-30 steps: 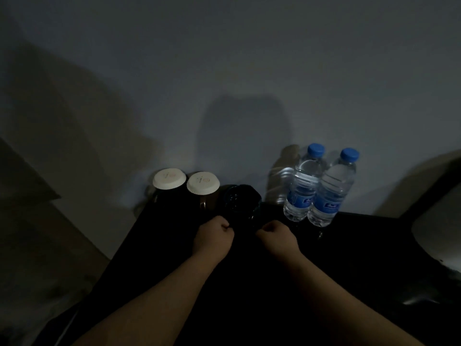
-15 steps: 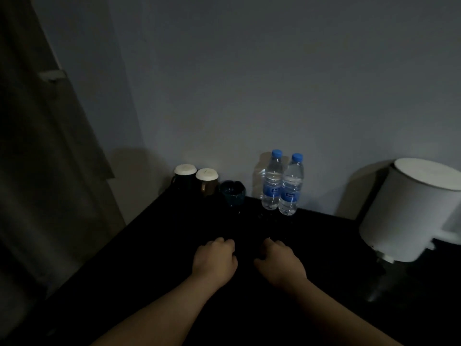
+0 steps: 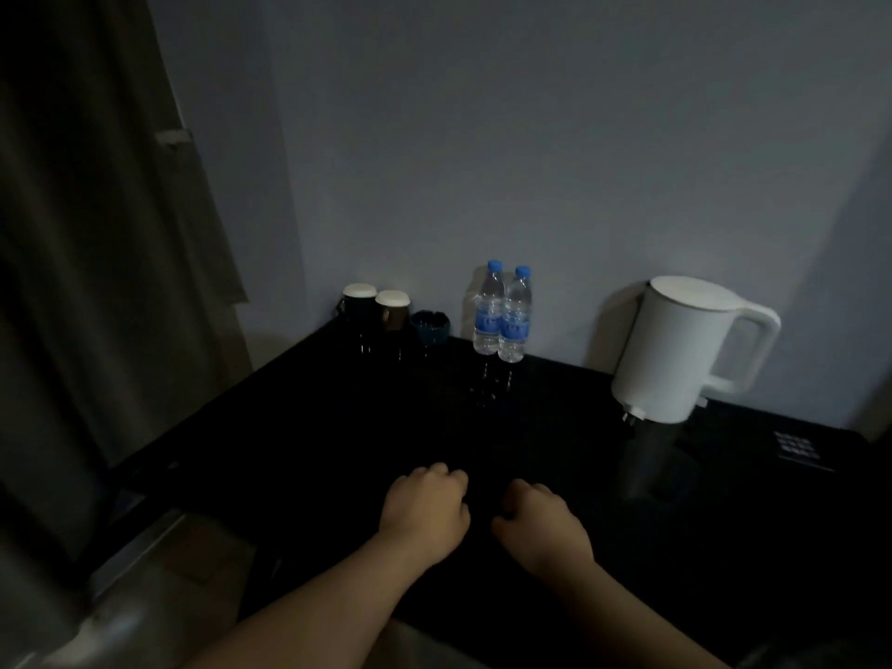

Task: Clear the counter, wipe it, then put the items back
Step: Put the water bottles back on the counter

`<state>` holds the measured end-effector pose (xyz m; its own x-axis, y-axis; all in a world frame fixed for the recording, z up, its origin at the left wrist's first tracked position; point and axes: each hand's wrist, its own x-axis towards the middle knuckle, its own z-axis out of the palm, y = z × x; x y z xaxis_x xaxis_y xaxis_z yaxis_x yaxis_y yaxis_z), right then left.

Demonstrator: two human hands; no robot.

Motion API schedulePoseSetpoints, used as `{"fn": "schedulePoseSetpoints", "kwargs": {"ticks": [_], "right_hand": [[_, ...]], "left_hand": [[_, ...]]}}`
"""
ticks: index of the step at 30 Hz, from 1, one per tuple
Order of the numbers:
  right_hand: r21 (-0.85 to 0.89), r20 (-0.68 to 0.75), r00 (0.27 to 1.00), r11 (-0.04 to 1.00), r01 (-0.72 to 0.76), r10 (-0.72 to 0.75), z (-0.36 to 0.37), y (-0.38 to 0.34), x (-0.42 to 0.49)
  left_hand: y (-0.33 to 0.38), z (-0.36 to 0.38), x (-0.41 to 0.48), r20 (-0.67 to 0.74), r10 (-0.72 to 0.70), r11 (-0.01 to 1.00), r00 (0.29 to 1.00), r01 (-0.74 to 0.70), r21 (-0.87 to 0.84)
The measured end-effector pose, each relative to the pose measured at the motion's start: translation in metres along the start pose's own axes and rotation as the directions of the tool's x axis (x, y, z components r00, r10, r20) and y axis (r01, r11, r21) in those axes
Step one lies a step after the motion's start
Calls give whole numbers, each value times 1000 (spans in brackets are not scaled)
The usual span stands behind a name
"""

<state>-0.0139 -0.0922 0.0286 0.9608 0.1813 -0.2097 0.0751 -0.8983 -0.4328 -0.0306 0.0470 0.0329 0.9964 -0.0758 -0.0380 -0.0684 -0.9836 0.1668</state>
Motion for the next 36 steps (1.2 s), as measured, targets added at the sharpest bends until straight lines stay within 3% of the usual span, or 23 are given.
{"fn": "schedulePoseSetpoints", "kwargs": {"ticks": [10,20,29,36], "right_hand": [[55,-98,977,981,-184,188,25,83,-167],[155,-261,849,888,-433,460,-18,262,-296],[238,-248,746,786,-571,618,-80,449,-403],[272,-261,675,724,-634,690,-114,561,-462]], "left_hand": [[102,39,-114,112,189,982,976,-187,-32],[323,75,-155,167,528,844,833,-536,4],[544,124,-192,220,636,757,739,-654,7],[676,158,-209,266,697,691,666,-723,-1]]}}
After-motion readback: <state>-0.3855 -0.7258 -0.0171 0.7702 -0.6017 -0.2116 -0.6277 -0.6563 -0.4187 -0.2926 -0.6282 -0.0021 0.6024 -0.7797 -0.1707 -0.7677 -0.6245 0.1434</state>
